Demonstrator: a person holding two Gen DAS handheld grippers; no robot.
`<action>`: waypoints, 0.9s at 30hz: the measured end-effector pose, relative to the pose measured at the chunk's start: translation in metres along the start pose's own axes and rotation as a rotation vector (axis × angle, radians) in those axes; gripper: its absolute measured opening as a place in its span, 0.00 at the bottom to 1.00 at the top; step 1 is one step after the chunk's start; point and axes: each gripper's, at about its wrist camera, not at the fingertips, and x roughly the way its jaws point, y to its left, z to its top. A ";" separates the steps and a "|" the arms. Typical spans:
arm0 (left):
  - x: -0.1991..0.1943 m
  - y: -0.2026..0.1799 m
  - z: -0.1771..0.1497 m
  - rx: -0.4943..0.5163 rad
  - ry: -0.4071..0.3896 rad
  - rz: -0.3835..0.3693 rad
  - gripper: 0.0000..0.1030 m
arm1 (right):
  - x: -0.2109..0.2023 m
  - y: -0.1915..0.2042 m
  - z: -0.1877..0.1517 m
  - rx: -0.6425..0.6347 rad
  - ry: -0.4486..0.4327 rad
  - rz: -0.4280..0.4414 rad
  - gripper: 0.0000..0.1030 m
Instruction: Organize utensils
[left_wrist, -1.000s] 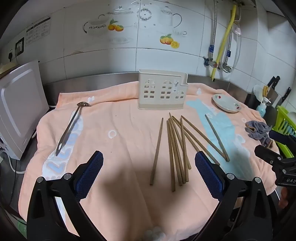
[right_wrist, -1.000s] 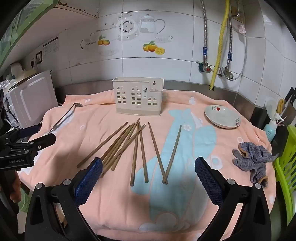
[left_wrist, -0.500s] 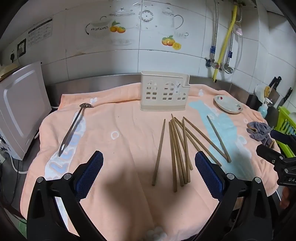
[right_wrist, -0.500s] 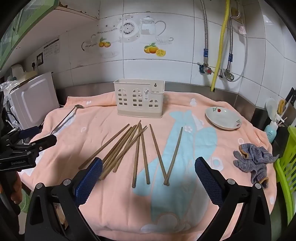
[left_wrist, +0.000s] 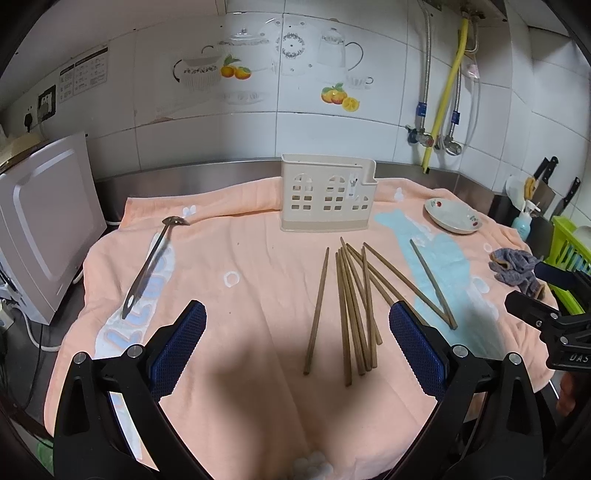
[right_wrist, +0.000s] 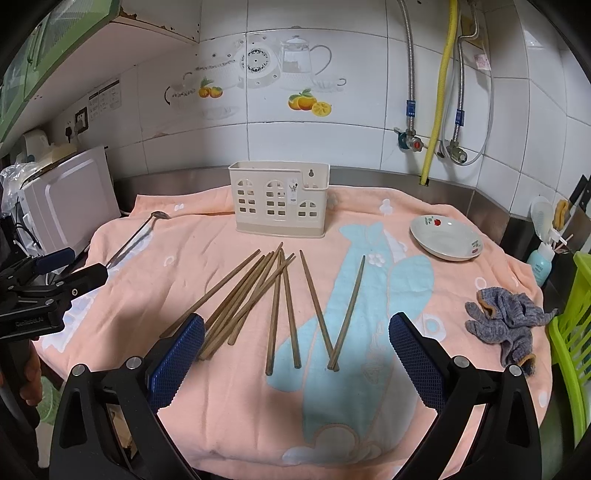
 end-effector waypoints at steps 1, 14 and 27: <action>-0.001 0.000 0.000 0.001 -0.002 0.001 0.95 | 0.000 0.000 -0.001 0.001 -0.001 0.001 0.94; -0.006 0.001 0.001 -0.002 -0.015 0.004 0.95 | 0.000 0.004 -0.002 0.000 -0.003 0.006 0.94; -0.008 0.002 0.001 -0.002 -0.021 0.003 0.95 | 0.000 0.008 -0.002 -0.003 -0.007 0.004 0.94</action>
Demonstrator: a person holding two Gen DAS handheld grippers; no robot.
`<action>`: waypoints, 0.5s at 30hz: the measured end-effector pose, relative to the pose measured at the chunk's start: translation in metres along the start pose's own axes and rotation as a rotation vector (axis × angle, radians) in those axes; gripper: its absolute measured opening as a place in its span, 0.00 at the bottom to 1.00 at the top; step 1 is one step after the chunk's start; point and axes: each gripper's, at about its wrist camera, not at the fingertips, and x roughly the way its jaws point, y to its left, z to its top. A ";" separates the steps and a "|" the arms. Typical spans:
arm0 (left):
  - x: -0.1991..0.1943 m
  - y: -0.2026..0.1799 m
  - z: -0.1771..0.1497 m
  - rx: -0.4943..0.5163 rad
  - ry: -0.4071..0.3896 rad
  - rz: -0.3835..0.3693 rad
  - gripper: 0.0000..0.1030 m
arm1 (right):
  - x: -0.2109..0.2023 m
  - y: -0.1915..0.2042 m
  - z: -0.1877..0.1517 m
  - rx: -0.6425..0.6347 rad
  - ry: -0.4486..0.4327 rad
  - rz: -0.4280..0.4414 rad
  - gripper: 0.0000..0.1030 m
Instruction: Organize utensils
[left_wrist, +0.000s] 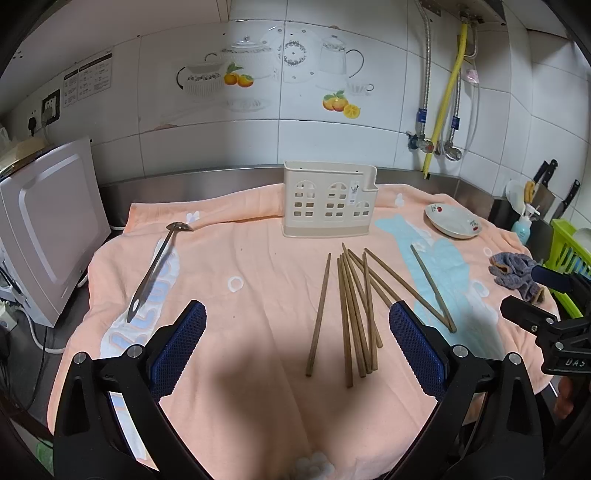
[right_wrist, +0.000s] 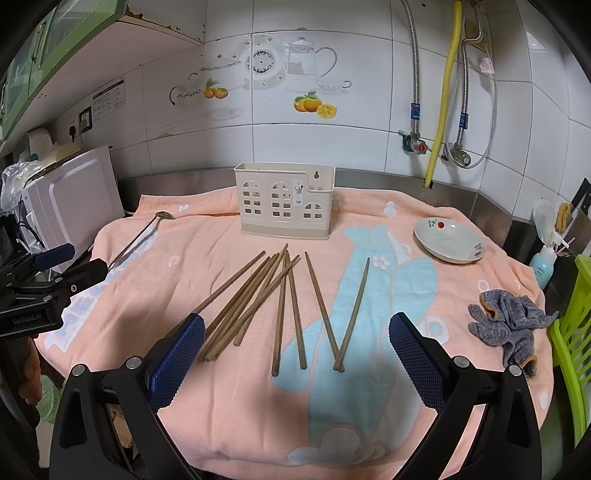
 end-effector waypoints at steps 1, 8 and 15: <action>0.000 0.000 0.000 -0.001 0.000 0.000 0.95 | 0.000 0.001 0.000 0.000 0.000 0.000 0.94; 0.000 0.000 0.000 -0.001 -0.001 0.002 0.95 | 0.000 0.000 0.000 0.000 0.000 0.002 0.94; -0.001 0.000 0.000 0.001 -0.003 0.002 0.95 | 0.000 0.001 0.000 0.001 -0.001 0.002 0.94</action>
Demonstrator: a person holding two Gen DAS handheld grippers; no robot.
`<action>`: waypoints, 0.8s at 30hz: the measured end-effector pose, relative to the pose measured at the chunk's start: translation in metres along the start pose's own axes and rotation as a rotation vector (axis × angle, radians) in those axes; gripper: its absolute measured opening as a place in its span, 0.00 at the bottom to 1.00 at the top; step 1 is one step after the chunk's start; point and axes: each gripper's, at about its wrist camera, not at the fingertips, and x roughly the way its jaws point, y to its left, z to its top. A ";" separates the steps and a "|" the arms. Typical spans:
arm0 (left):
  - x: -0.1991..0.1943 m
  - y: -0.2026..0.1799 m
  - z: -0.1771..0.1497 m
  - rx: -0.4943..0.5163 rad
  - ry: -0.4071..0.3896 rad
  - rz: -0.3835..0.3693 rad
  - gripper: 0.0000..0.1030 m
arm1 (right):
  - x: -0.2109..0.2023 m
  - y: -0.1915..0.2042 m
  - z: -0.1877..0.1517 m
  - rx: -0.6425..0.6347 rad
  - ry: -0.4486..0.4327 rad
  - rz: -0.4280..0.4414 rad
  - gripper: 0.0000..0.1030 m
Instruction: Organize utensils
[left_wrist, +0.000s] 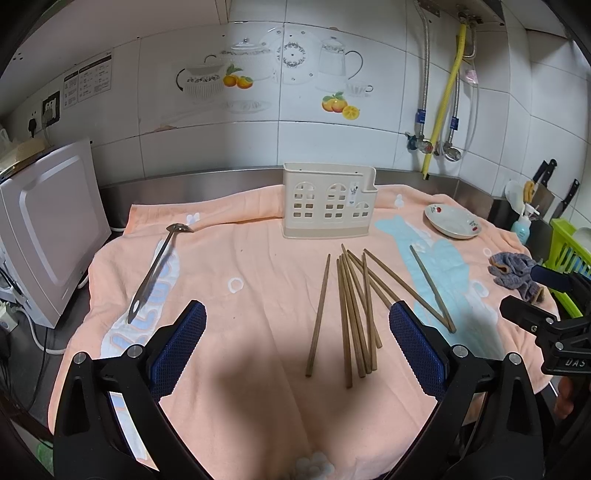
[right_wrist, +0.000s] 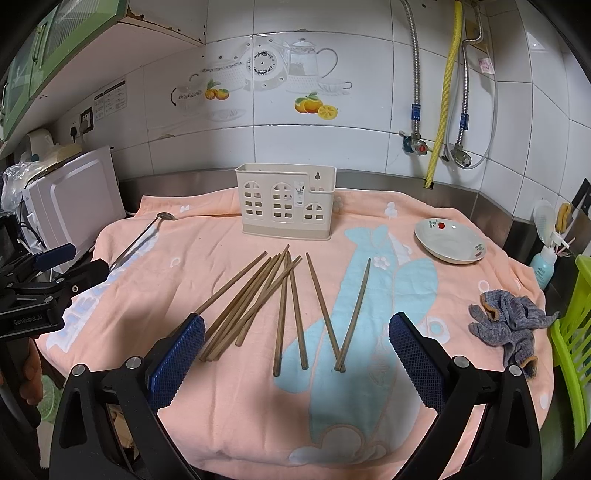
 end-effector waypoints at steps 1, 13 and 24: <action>0.000 0.000 0.000 0.000 0.001 -0.001 0.95 | 0.000 0.000 0.000 0.000 0.000 0.000 0.94; 0.000 -0.002 0.000 0.002 0.003 0.002 0.95 | -0.001 0.001 0.000 0.000 0.000 0.004 0.94; 0.008 0.002 -0.001 -0.013 0.027 0.002 0.95 | 0.007 0.000 0.000 0.005 0.019 0.010 0.94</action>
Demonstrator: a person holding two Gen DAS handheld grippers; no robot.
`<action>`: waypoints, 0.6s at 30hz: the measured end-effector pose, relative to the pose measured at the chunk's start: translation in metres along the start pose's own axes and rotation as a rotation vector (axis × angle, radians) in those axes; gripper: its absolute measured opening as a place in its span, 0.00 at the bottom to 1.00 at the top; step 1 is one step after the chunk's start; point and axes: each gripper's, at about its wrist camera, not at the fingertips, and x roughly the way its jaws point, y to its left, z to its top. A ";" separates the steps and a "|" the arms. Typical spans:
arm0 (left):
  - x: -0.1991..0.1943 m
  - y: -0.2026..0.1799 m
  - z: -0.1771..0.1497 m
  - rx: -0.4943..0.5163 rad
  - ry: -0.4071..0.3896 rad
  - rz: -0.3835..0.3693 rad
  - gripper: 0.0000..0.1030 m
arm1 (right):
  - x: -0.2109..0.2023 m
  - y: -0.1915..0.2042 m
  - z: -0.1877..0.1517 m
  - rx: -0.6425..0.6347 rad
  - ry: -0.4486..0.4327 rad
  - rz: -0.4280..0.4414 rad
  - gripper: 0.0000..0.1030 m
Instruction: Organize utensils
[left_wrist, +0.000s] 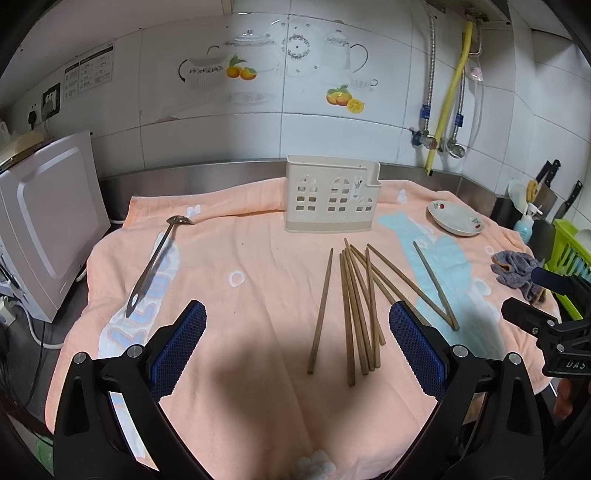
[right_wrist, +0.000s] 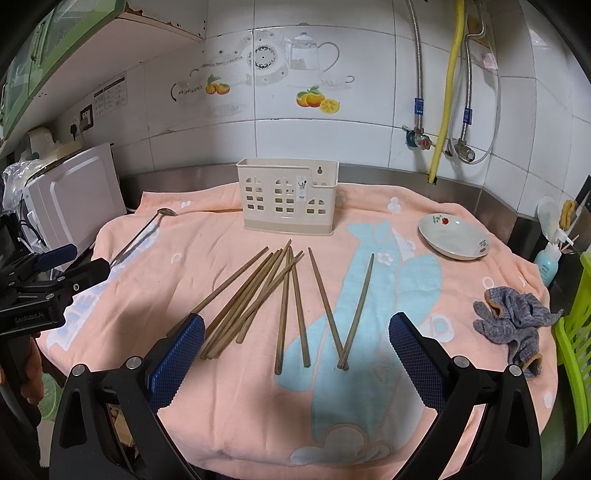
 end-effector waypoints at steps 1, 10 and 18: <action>0.001 0.001 0.000 -0.001 0.003 -0.001 0.95 | 0.001 0.000 0.000 0.001 0.003 0.001 0.94; 0.011 0.002 -0.003 -0.002 0.030 0.000 0.95 | 0.009 -0.001 -0.003 0.003 0.019 0.007 0.94; 0.018 0.001 -0.006 -0.001 0.050 -0.005 0.95 | 0.015 -0.003 -0.003 0.010 0.027 0.008 0.94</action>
